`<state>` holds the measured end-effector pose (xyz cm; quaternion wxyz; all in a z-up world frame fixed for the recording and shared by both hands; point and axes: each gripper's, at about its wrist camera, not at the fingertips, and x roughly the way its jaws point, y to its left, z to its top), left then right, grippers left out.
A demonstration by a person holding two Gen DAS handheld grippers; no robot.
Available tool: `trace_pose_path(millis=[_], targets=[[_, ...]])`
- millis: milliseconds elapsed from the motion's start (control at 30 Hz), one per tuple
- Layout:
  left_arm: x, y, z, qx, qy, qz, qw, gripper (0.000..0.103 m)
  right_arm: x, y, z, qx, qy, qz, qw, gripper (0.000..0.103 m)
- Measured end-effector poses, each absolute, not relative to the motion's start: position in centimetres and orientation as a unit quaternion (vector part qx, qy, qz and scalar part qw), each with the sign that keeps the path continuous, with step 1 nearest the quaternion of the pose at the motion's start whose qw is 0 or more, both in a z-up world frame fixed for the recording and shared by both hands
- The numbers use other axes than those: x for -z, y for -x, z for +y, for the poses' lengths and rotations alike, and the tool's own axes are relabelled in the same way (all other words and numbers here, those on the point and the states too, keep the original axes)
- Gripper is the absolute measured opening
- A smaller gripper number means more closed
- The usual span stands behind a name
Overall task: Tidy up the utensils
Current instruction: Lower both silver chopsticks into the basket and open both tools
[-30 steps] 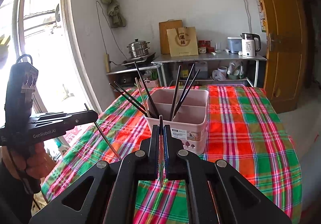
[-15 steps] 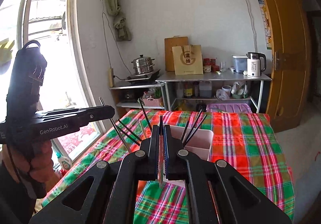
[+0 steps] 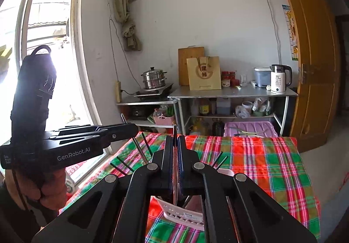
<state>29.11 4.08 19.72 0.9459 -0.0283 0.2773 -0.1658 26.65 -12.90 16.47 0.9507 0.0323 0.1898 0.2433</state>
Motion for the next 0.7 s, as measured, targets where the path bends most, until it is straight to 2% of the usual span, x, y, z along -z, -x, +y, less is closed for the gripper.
trace_pose_path(millis=[700], targets=[[-16.4, -32.6, 4.7, 0.158, 0.026, 0.308, 0.938, 0.004, -13.4, -29.1, -12.3, -0.228, -0.028, 0.229, 0.946, 0.004]])
